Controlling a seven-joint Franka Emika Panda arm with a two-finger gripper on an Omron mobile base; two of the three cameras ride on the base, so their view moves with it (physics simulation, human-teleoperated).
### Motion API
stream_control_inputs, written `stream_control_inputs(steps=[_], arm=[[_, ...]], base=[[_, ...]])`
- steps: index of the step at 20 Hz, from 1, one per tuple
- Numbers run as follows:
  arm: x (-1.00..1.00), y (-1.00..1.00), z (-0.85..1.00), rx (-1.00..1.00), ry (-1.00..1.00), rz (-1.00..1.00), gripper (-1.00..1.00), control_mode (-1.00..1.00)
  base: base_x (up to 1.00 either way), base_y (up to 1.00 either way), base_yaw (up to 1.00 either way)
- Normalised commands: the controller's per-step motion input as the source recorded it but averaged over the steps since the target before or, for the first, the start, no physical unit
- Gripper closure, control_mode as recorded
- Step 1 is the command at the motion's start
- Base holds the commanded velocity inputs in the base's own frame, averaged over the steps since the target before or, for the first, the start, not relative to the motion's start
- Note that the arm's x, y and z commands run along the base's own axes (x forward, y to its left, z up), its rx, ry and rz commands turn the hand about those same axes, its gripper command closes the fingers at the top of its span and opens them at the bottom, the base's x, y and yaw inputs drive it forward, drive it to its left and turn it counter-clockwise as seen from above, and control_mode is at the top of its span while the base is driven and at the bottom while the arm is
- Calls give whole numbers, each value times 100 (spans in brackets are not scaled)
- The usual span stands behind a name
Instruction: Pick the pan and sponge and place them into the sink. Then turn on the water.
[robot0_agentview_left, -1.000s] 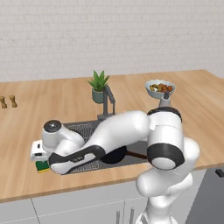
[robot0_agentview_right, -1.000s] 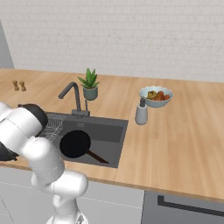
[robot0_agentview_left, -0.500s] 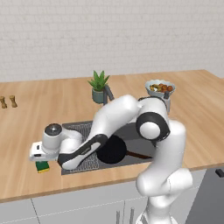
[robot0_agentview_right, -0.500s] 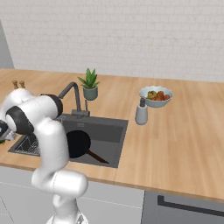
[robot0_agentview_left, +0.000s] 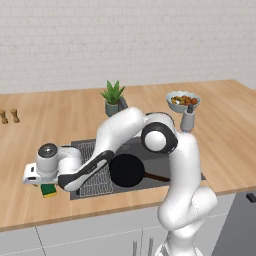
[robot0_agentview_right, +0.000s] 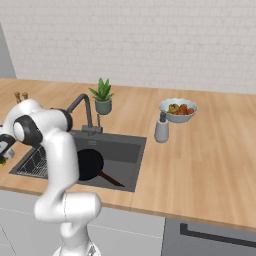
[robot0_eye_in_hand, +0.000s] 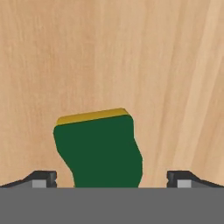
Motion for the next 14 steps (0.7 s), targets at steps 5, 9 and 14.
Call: stream_control_inputs(steps=[5, 9, 14], arm=[[11, 1, -45, 0, 0, 0, -100, -100], [1, 0, -53, 0, 0, 0, -100, -100], [0, -9, -64, 0, 0, 0, -100, -100]], base=[[0, 0, 0], [0, 0, 0], [0, 0, 0]])
